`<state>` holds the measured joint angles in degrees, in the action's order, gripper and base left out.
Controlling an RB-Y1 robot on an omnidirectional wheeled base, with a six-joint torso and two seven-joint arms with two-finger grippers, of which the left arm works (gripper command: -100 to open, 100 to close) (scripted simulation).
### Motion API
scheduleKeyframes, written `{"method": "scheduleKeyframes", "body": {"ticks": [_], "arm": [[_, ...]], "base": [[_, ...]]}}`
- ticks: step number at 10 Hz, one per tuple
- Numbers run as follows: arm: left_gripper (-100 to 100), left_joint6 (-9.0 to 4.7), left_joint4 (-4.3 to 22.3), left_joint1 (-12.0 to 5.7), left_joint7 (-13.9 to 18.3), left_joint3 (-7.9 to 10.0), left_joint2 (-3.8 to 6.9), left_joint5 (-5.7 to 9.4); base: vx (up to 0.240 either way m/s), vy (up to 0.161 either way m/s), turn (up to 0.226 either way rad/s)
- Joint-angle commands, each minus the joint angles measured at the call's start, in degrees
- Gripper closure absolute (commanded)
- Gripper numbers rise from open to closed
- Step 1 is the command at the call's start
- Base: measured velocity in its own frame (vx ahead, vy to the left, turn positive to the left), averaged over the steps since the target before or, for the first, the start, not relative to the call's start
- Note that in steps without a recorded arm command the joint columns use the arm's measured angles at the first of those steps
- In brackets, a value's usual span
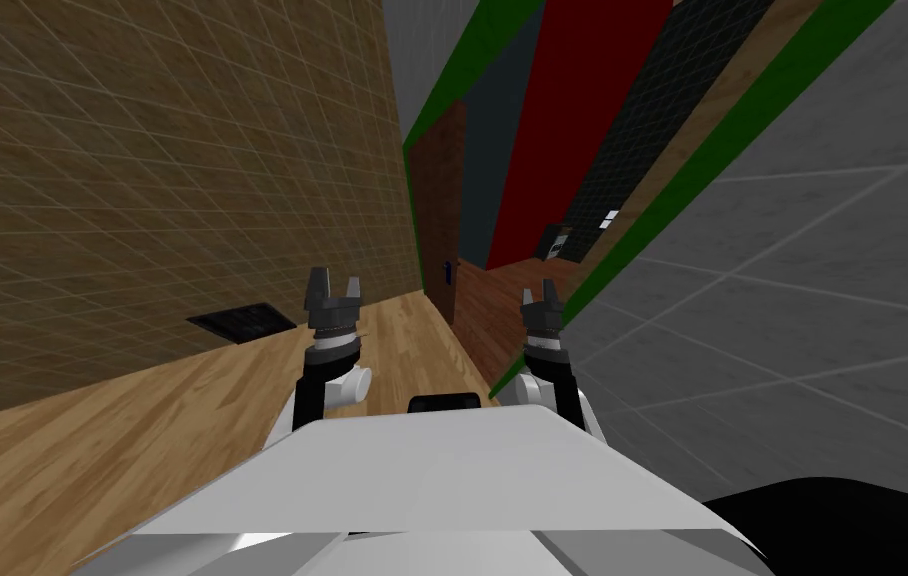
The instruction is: Push the door open
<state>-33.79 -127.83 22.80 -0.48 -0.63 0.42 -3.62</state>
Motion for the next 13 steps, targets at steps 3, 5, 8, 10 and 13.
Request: {"method": "scheduleKeyframes", "body": {"ticks": [3,5,8,10,13], "arm": [[-100,0.34,5.19,-3.13,0.11,-1.82,1.24,1.68],[-100,0.43,7.60,-4.52,0.22,-2.59,1.82,2.54],[-100,0.57,11.36,-6.69,0.40,-3.78,2.69,3.88],[-100,0.68,14.17,-8.31,0.53,-4.67,3.28,4.88],[-100,0.85,18.47,-10.80,0.72,-6.04,4.17,6.41]], "base": [[0.093,0.090,-0.123],[0.106,0.088,-0.116],[0.079,0.082,-0.109],[0.079,0.088,-0.126],[0.073,0.094,-0.120]]}}
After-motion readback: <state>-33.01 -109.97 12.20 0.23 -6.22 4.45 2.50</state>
